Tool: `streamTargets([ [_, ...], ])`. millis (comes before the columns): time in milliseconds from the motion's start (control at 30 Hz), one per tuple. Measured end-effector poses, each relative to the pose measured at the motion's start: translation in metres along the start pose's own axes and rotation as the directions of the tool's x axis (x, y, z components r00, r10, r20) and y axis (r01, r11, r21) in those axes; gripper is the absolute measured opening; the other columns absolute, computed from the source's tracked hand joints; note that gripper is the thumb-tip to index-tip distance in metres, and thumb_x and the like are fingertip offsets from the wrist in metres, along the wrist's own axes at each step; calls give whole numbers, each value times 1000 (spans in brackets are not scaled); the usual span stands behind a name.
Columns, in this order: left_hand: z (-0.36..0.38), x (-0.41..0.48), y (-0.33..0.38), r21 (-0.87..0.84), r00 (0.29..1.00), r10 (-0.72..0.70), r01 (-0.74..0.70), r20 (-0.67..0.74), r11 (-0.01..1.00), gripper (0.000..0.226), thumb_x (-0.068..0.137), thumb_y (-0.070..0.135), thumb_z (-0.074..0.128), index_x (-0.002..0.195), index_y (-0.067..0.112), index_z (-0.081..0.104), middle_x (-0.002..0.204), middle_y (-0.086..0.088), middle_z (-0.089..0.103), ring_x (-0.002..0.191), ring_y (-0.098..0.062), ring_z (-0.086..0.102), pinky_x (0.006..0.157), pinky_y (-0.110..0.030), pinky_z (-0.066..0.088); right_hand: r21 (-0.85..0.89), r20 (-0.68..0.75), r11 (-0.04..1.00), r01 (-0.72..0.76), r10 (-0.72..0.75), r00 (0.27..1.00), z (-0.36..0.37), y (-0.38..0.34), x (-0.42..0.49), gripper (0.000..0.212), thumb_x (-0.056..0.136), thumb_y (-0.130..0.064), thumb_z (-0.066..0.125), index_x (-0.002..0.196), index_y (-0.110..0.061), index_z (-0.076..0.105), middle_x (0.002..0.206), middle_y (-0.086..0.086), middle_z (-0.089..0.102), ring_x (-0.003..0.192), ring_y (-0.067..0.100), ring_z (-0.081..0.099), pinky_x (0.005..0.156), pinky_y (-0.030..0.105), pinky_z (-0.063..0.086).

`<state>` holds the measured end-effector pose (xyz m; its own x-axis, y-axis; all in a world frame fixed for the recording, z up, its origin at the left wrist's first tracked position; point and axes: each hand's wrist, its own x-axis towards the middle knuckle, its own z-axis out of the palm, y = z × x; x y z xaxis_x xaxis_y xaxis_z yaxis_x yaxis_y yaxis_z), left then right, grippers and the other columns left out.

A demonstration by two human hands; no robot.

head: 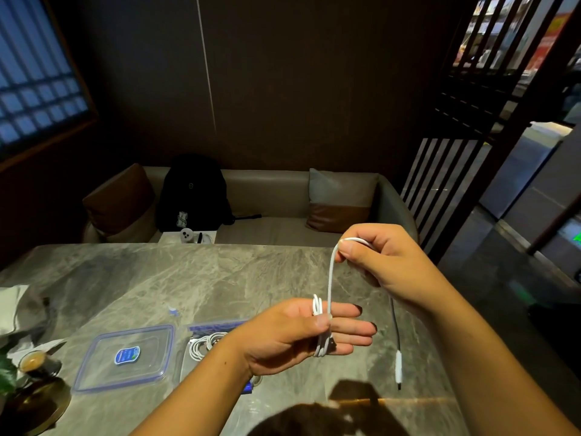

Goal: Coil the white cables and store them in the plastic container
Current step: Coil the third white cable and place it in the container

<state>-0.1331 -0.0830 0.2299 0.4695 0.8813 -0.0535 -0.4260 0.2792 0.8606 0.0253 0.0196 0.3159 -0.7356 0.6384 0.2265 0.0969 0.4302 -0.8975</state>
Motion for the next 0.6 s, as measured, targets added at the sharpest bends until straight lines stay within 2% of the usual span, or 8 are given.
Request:
streamTargets([
  [167, 9, 7, 5, 101, 1000, -11, 12, -12, 995, 49, 99, 15, 46, 144, -4, 38, 141, -27, 52, 132, -38, 52, 110, -42, 43, -42, 23, 999, 26, -25, 999, -1, -1, 7, 22, 98, -11, 57, 82, -4, 71, 56, -7, 52, 48, 2, 45, 49, 9, 35],
  [267, 14, 8, 8, 143, 999, 23, -18, -32, 990, 45, 101, 13, 45, 142, -3, 40, 138, -24, 57, 128, -37, 56, 107, -41, 46, 6, -7, 1000, 2, -2, 1000, -5, 3, 10, 23, 99, -12, 56, 81, -6, 70, 54, -7, 51, 48, 2, 42, 48, 11, 33],
  [400, 19, 9, 9, 242, 990, 49, -15, -135, 970, 34, 103, 10, 47, 134, -1, 52, 127, -18, 67, 115, -33, 66, 95, -34, 54, 44, -27, 999, -29, 31, 999, -6, 13, 13, 25, 99, -14, 55, 80, -8, 69, 54, -5, 48, 46, 5, 36, 44, 16, 29],
  [600, 24, 8, 15, 156, 993, 107, -97, -55, 983, 36, 101, 3, 40, 134, -4, 53, 128, -25, 64, 115, -37, 65, 91, -33, 54, 152, -68, 982, -110, 121, 990, -1, 32, 20, 29, 100, -14, 53, 76, -9, 67, 52, -5, 44, 45, 8, 29, 43, 20, 24],
])
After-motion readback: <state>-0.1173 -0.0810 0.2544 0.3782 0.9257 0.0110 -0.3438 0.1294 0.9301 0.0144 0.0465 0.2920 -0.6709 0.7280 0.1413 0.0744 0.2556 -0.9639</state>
